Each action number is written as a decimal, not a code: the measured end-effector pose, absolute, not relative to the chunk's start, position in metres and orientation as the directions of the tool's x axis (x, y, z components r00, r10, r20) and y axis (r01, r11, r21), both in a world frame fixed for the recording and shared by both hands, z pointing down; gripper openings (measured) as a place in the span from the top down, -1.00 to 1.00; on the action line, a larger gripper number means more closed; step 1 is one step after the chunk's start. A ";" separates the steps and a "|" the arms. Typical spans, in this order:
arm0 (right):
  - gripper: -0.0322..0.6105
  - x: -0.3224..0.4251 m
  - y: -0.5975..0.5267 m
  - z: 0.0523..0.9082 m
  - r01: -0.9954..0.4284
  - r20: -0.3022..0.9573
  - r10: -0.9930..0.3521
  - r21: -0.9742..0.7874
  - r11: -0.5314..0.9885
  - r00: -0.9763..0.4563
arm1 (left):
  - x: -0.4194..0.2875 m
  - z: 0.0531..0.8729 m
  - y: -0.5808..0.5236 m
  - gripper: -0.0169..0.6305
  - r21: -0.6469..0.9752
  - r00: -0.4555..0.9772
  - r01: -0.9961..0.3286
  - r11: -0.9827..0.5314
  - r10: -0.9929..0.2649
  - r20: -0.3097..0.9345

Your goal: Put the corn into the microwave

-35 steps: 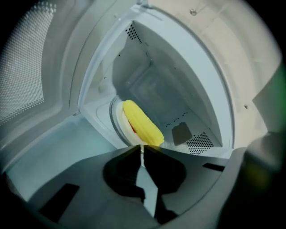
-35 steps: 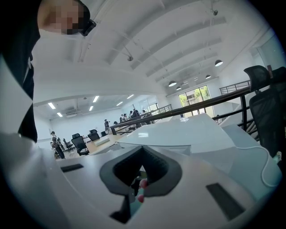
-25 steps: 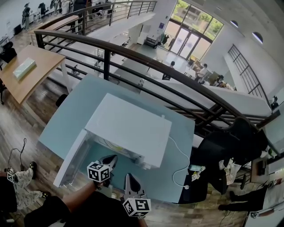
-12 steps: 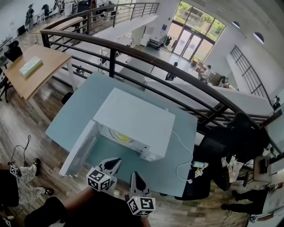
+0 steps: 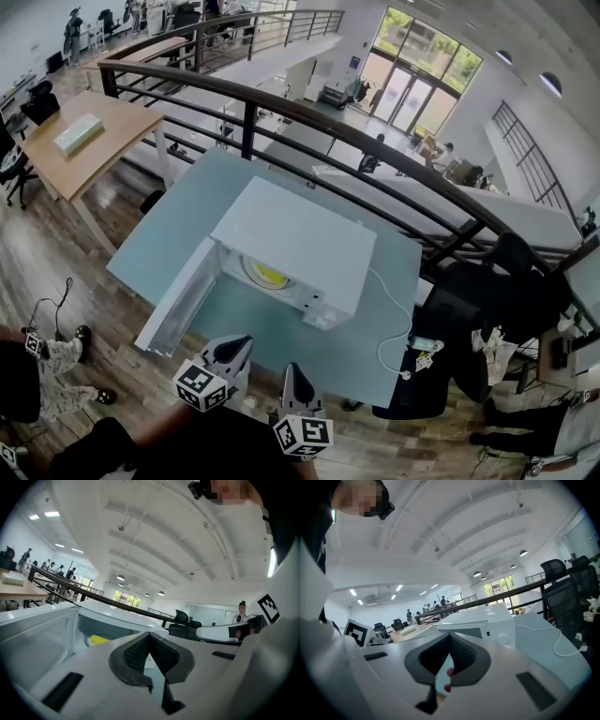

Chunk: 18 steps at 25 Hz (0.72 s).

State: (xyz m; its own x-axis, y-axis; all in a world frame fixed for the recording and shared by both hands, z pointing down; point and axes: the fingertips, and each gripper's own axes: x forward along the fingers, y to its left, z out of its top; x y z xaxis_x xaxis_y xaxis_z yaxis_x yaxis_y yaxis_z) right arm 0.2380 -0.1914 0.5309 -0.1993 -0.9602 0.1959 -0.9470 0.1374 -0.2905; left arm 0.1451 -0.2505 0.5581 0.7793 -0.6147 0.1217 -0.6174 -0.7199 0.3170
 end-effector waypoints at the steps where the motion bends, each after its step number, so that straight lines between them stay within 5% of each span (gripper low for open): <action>1: 0.88 0.236 -0.187 0.531 -0.947 0.196 -0.959 -0.289 0.142 -0.204 | 0.143 0.558 -0.246 0.94 0.317 0.777 -0.620 -0.718 -0.617 0.121; 18: 0.88 0.227 -0.144 0.527 -0.948 0.186 -0.957 -0.273 0.167 -0.222 | 0.132 0.554 -0.198 0.94 0.329 0.764 -0.631 -0.703 -0.636 0.106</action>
